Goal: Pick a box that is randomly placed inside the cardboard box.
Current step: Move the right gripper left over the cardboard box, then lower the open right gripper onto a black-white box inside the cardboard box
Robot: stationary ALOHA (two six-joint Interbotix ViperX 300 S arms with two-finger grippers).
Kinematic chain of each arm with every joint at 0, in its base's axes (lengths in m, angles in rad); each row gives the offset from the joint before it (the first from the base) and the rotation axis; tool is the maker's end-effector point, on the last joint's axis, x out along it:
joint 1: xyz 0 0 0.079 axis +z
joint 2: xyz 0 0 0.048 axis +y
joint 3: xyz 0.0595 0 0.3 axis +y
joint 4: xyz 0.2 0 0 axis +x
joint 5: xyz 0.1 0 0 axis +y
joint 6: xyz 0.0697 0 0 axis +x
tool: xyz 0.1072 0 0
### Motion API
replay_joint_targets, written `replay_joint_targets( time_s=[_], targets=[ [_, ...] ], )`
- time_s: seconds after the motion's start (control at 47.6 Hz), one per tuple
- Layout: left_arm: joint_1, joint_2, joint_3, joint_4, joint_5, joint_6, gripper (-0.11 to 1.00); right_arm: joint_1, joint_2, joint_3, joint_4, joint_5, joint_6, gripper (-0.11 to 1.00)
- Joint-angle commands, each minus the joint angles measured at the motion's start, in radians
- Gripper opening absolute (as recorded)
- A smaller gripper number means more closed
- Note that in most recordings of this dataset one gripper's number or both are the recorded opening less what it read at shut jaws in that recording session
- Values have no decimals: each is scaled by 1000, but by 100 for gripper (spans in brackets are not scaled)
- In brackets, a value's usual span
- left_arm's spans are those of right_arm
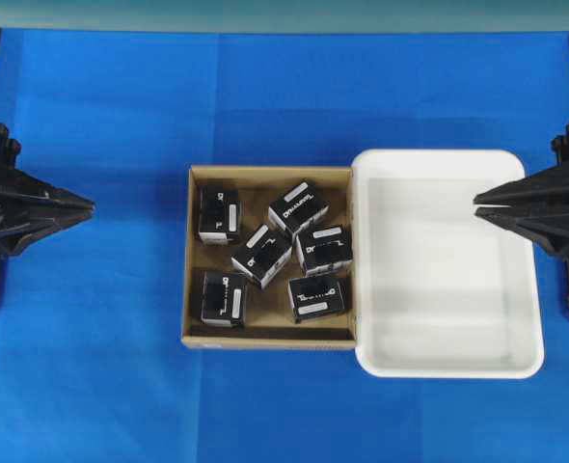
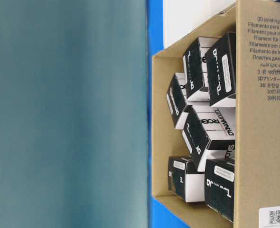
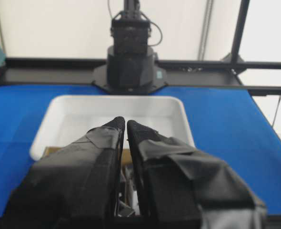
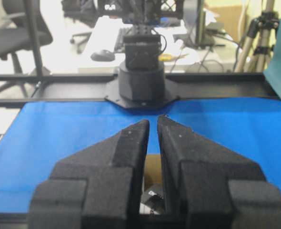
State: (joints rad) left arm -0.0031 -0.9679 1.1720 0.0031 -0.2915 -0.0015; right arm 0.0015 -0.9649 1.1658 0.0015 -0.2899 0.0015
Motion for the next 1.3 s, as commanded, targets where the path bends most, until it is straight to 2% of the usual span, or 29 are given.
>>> replay_joint_targets(
  time_s=[0.0, 0.042, 0.084, 0.147, 0.252, 0.378, 0.588, 0.672, 0.756, 0.924, 1.134, 1.281],
  targets=[
    [-25, -2, -32, 12, 26, -23, 14, -12, 17, -25, 9, -2, 14, 14],
    [-37, -5, -44, 12, 54, -31, 12, -18, 28, -48, 46, 40, 17, 12],
    [-44, -8, -54, 14, 87, -38, 5, -25, 44, -77, 75, 101, 21, 5],
    [-52, -9, -69, 14, 152, -46, -2, -43, 67, -130, 95, 224, 28, 0],
    [-52, -12, -91, 14, 239, -49, -6, -71, 129, -239, 94, 472, 28, 0],
    [-51, -31, -101, 12, 322, -51, -6, -95, 224, -364, 92, 709, 23, 0],
    [-41, -58, -106, 14, 348, -52, -6, -97, 456, -623, 75, 1031, -9, 0],
    [-41, -64, -106, 12, 351, -51, -6, -98, 555, -726, 66, 1177, -52, 0],
    [-41, -72, -107, 14, 351, -51, -6, -97, 673, -845, 51, 1321, -124, 0],
    [-38, -69, -109, 14, 357, -52, -6, -92, 881, -1060, 44, 1499, -290, 0],
    [-38, -66, -112, 12, 371, -52, -6, -61, 1111, -1270, 44, 1585, -465, 0],
    [-38, -71, -112, 14, 376, -52, -6, -46, 1229, -1370, 44, 1589, -514, 0]
  ],
)
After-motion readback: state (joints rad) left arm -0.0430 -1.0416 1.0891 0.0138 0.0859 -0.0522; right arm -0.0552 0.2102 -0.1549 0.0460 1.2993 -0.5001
